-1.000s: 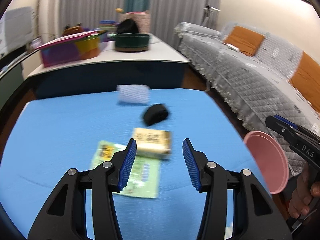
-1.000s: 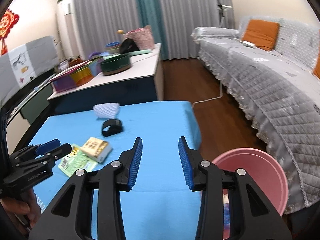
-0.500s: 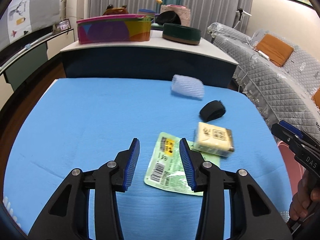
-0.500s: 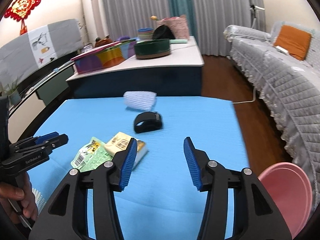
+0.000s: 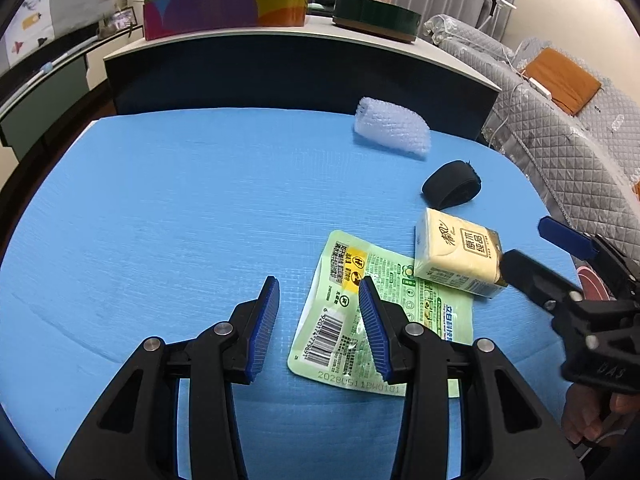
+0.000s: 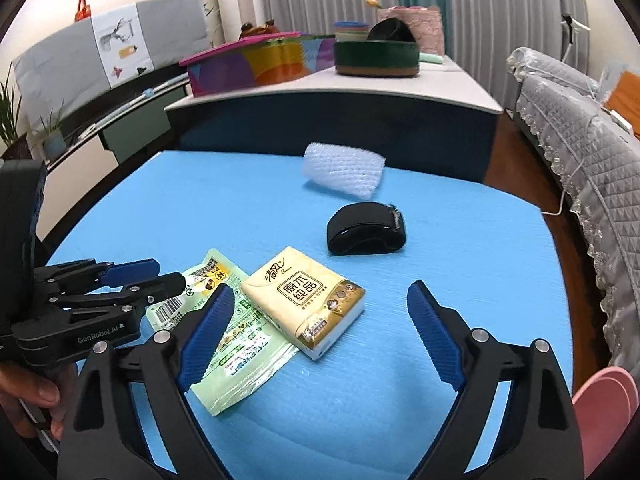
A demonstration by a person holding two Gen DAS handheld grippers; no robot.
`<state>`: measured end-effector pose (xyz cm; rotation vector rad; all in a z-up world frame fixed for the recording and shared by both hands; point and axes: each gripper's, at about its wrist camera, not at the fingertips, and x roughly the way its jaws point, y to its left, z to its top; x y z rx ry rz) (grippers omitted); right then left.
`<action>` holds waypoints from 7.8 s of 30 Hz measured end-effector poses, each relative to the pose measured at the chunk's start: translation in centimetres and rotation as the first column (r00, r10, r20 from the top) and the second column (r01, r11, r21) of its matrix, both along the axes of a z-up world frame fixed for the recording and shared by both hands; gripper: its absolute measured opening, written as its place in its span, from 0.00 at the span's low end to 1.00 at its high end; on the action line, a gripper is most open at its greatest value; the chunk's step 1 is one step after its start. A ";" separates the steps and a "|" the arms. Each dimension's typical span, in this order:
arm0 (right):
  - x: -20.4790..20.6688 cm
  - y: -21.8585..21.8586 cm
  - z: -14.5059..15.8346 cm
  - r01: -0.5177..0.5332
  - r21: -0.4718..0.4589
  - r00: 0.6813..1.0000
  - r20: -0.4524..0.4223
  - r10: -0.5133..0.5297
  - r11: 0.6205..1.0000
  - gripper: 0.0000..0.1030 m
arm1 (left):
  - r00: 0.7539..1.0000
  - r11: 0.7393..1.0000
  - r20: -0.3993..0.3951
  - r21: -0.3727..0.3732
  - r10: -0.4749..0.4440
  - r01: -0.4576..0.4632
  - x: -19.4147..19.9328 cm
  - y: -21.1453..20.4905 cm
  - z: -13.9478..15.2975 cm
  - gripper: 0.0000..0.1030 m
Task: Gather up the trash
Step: 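Grasp the green snack wrapper with the left tool while the right tool grasps the cream tissue pack, then lift and carry the green wrapper and tissue pack over the pink bin with both tools, then open both tools to drop the wrapper and tissue pack into the bin, then move both open tools back over the foam sleeve and black strap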
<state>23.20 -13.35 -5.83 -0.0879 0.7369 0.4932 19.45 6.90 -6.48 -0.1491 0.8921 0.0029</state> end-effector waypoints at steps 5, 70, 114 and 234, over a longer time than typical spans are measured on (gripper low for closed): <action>1.0 0.6 -0.9 -0.012 -0.023 1.000 -0.017 0.012 1.000 0.85 | 1.000 1.000 -0.018 0.004 -0.009 0.009 0.4 -0.4 -0.5 0.40; -4.6 -5.2 4.7 0.187 -0.099 0.982 0.054 -0.182 0.977 0.55 | 0.993 0.997 0.091 0.025 -0.079 0.077 -2.0 -2.0 3.9 0.02; -11.0 -19.0 6.5 0.518 -0.007 0.850 0.116 -0.514 0.855 0.55 | 0.936 0.969 0.254 0.100 -0.244 0.225 -5.7 -11.7 9.0 0.01; -10.2 -14.6 9.7 0.497 0.129 0.843 0.164 -0.513 0.858 0.17 | 0.917 0.953 0.266 0.127 -0.298 0.273 5.6 -6.9 13.2 0.17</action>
